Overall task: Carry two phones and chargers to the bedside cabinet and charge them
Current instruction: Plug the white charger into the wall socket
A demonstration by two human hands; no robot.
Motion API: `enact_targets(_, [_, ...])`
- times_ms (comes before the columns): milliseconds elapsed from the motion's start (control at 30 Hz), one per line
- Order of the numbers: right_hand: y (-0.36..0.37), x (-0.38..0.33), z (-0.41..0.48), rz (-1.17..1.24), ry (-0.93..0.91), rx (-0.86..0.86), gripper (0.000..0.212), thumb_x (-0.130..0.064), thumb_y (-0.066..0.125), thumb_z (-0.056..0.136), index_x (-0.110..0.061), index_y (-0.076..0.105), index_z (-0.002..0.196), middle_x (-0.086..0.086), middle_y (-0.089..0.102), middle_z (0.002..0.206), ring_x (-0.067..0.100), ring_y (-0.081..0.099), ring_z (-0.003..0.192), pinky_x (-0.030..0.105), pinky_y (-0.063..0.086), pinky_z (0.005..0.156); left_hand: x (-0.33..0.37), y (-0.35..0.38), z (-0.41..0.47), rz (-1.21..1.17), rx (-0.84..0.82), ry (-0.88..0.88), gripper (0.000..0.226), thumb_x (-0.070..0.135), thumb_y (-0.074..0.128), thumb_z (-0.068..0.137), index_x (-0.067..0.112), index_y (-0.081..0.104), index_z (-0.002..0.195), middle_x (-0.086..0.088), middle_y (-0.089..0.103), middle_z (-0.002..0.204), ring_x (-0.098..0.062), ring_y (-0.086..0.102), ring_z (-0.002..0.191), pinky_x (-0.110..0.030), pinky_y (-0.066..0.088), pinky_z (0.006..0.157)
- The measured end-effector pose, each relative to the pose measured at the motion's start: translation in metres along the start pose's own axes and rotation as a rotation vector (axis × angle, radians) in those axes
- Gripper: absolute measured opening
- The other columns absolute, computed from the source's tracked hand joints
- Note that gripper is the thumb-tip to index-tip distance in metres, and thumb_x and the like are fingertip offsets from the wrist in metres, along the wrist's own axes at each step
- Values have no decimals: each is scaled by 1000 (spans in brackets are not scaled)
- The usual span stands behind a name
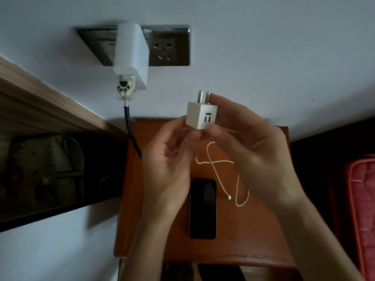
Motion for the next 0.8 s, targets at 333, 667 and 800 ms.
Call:
enact_targets(333, [20,1,47,45,17,69,30,-16,72,86,-15,65,116,-3,78,101,15,75,92,36,62,81,-7,-13,28,-147,165,-282,40,50,57,87,21,76,106,-9,64,83,-18,56,74,-36,48,70])
enact_targets(667, [28,-3,77,-8,-2,161,15,-17,77,83,-14,73,98,-7,79,87,10,75,81,19,58,71,-22,-12,56,-386,209,-468,28,50,60,94,30,76,106,7,60,78,-2,50,61,-21,43,60])
enact_targets(800, [29,-4,75,20,-45,184,12,-14,76,85,-15,73,96,-9,78,85,7,75,81,15,56,73,-20,-12,59,-376,175,-418,25,53,60,93,37,79,95,11,63,75,1,51,57,-20,41,58])
Point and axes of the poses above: each hand's wrist, its own z-axis towards the middle knuckle, its own y-axis out of the palm, x = y × z, the point moved 9 cm from there along z, towards the middle knuckle
